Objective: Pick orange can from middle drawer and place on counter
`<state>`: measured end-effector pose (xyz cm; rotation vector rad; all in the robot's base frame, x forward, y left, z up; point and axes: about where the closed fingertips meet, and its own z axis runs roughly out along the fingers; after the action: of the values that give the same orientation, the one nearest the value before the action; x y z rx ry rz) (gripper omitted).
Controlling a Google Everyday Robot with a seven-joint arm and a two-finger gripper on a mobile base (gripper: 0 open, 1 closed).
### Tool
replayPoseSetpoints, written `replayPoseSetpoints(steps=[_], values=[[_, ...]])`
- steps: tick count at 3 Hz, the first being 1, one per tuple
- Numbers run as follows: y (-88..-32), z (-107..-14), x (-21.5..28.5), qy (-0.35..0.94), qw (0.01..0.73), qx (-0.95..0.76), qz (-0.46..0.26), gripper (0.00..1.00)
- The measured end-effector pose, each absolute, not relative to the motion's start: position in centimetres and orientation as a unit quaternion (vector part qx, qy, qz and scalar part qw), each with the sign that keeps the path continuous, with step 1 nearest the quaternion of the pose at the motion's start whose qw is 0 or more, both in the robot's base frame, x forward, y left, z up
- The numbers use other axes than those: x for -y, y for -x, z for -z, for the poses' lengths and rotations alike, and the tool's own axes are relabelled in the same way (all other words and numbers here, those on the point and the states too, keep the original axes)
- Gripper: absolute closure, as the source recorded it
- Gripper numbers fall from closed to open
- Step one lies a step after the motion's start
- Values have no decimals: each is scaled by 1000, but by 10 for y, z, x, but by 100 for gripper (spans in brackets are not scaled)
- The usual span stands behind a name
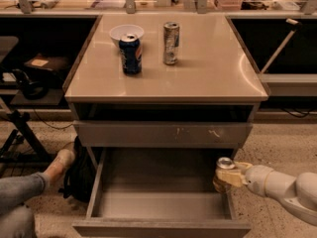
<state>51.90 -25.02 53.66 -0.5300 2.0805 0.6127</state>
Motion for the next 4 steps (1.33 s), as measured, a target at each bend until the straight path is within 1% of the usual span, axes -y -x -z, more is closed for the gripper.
replayPoseSetpoints(steps=[1,2,3,4], values=[[-495,-600,282,196,450,-846,-210,100],[-521,-704,289,233,486,-817,-204,100],[-530,-707,278,229,485,-820,-200,100],[-551,-775,274,230,548,-787,-167,100]])
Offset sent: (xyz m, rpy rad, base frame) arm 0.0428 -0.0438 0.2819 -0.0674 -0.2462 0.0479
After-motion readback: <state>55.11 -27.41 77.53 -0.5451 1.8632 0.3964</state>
